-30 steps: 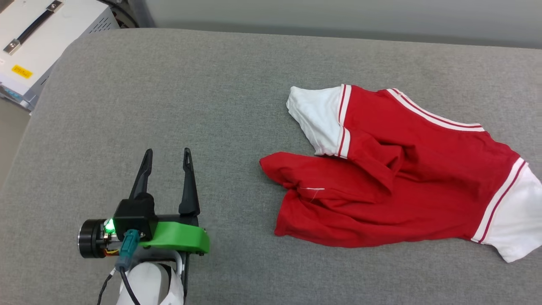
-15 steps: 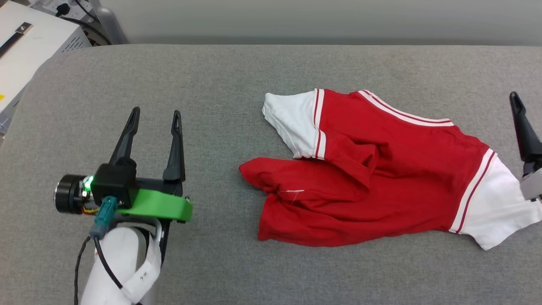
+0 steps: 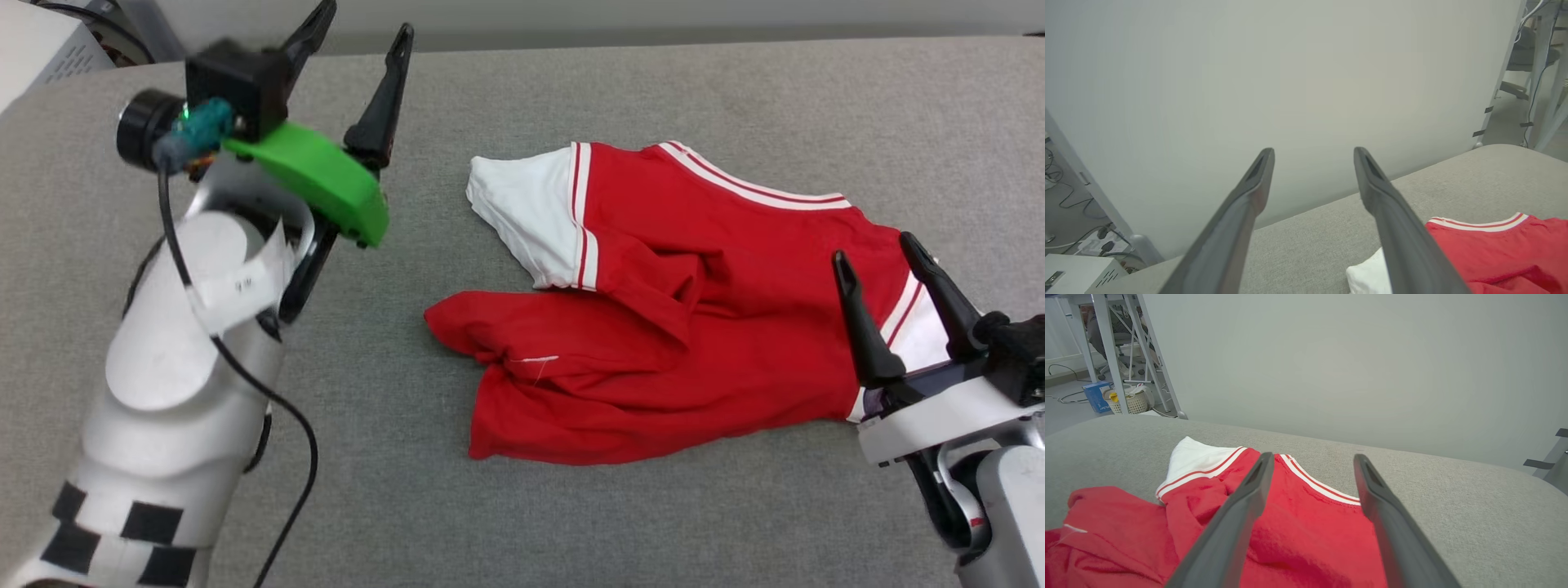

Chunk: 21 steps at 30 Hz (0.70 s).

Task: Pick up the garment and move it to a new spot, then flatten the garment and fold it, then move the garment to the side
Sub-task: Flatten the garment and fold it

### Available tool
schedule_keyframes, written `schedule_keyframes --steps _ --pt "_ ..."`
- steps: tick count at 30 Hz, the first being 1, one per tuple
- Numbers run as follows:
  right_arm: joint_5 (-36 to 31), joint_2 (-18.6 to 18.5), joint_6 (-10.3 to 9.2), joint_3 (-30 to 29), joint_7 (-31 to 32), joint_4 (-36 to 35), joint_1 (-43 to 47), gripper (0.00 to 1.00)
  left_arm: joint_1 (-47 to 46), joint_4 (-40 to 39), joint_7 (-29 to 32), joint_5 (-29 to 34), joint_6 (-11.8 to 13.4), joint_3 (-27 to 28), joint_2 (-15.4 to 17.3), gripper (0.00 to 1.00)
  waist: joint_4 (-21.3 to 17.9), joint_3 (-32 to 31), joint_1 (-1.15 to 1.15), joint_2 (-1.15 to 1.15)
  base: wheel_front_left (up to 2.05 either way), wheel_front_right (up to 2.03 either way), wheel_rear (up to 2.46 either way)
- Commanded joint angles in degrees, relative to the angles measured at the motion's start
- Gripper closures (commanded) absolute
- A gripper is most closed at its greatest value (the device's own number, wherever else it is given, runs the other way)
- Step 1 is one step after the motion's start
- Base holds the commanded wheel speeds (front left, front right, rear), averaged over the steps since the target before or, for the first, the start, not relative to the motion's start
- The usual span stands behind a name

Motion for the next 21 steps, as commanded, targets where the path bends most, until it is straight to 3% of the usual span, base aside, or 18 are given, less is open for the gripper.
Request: schedule_keyframes --steps 1,13,21 --pt "-0.62 0.36 -0.05 0.61 -0.13 -0.26 0.68 0.0 -3.4 0.82 2.49 -2.87 -0.14 -1.83 1.25 0.0 -1.7 2.17 0.0 0.3 0.0 0.0 0.0" --pt "-2.79 1.96 -0.05 3.73 -1.16 -0.21 -2.57 0.0 -22.73 8.04 35.37 -22.89 -0.16 -22.57 6.88 0.0 -5.54 10.23 0.0 0.3 0.0 0.0 0.0" --pt "-3.71 3.0 -0.05 5.86 -1.47 -0.19 -5.64 0.0 -28.94 13.51 46.73 -27.24 -0.16 -33.17 9.19 0.0 -8.25 15.43 0.0 0.3 0.0 0.0 0.0"
